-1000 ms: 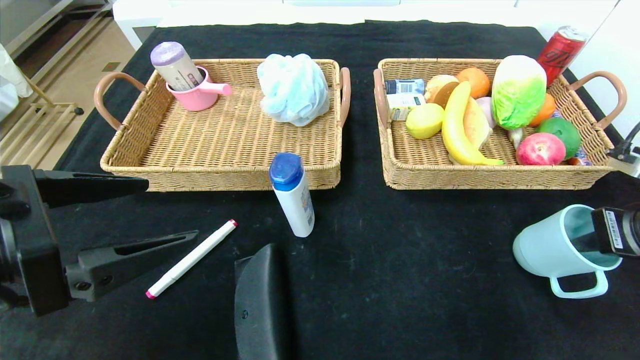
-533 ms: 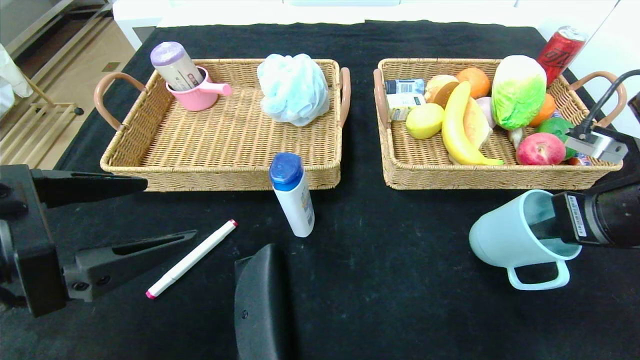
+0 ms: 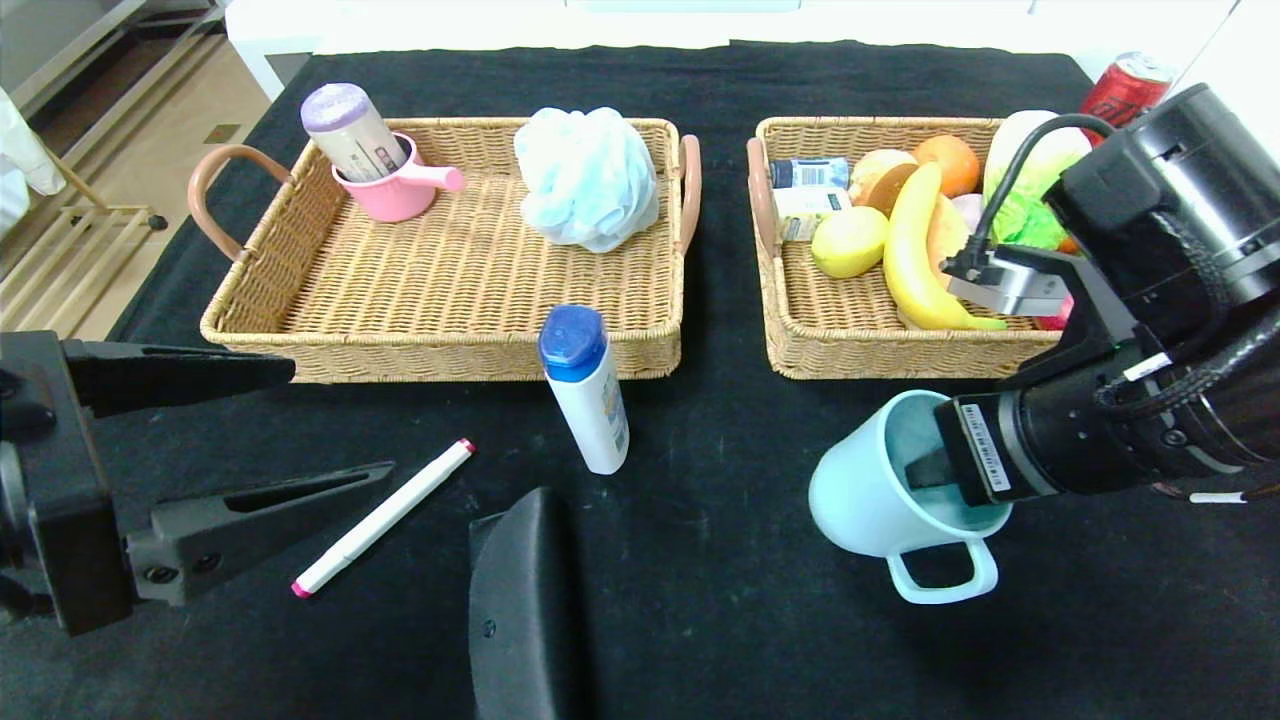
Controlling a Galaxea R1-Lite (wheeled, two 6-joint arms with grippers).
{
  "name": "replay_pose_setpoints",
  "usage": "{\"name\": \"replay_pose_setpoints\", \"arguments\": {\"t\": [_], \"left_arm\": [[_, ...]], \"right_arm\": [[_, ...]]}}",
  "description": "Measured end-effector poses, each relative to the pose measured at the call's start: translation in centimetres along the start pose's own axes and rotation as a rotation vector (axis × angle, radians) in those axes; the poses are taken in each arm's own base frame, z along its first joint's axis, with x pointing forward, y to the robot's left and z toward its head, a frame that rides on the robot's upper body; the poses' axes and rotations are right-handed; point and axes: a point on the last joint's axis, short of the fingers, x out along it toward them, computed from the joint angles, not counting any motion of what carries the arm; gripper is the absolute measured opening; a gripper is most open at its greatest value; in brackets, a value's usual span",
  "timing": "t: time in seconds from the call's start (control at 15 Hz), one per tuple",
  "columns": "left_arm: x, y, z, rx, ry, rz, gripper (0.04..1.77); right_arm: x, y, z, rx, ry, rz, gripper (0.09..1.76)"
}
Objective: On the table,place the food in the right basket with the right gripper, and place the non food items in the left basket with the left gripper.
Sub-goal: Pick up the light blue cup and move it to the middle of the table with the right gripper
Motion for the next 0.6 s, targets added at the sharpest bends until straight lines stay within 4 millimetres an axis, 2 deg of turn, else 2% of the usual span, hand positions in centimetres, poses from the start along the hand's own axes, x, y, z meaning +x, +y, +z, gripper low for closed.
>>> {"name": "replay_pose_setpoints", "arguments": {"t": [0.27,0.6], "left_arm": [[0.0,0.0,0.0,0.000,-0.001,0.000,1.72],[-0.1,0.0,0.0,0.000,-0.002,0.000,1.72]], "right_arm": [[1.6,3.3,-0.2,-0.091,0.024,0.019,0.20],[3.0,6.2,-0.2,-0.168,0.031,0.008,0.20]]}}
